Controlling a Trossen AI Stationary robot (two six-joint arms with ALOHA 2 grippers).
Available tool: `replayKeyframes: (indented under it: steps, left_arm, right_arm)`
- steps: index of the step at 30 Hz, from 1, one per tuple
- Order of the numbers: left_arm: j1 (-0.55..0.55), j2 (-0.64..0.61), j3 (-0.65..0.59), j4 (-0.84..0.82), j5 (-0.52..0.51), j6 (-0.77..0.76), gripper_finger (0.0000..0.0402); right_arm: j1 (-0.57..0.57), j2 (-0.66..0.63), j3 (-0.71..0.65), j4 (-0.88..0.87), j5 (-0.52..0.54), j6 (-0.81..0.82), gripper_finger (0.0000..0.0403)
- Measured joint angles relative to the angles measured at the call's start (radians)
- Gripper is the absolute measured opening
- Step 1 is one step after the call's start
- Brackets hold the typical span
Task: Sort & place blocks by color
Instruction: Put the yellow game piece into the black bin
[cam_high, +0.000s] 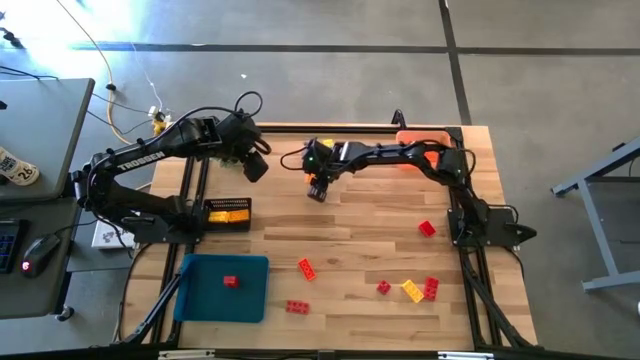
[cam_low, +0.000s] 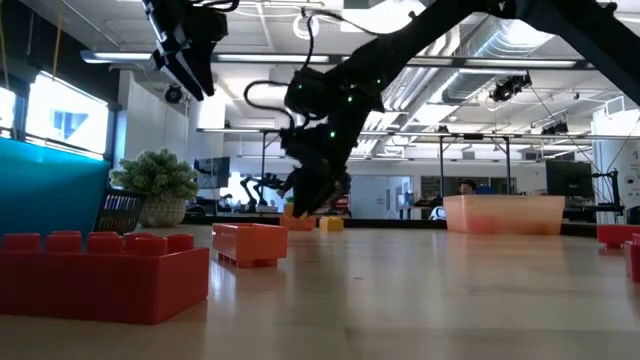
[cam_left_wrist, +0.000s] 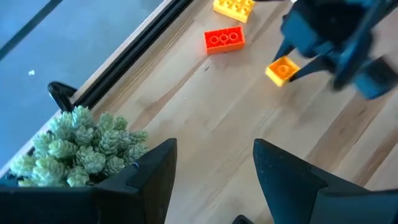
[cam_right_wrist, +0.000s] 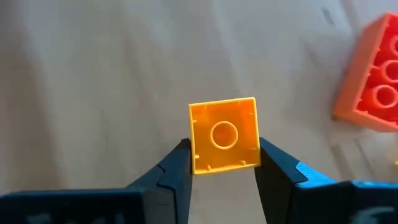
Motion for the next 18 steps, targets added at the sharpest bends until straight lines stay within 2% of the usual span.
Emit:
replayKeyframes:
  steps: [6, 14, 18]
  left_arm:
    - [0.000, 0.000, 0.000, 0.005, 0.052, 0.050, 0.0200]
    - [0.000, 0.000, 0.000, 0.095, 0.181, -0.147, 0.0200]
    - [0.000, 0.000, 0.000, 0.166, 0.241, -0.172, 0.0200]
  right_arm:
    - [0.034, -0.068, 0.000, -0.025, -0.028, -0.031, 0.0116]
    - [0.074, -0.167, 0.000, -0.016, -0.016, -0.062, 0.0116]
    - [0.093, -0.209, 0.000, -0.015, 0.021, -0.094, 0.0116]
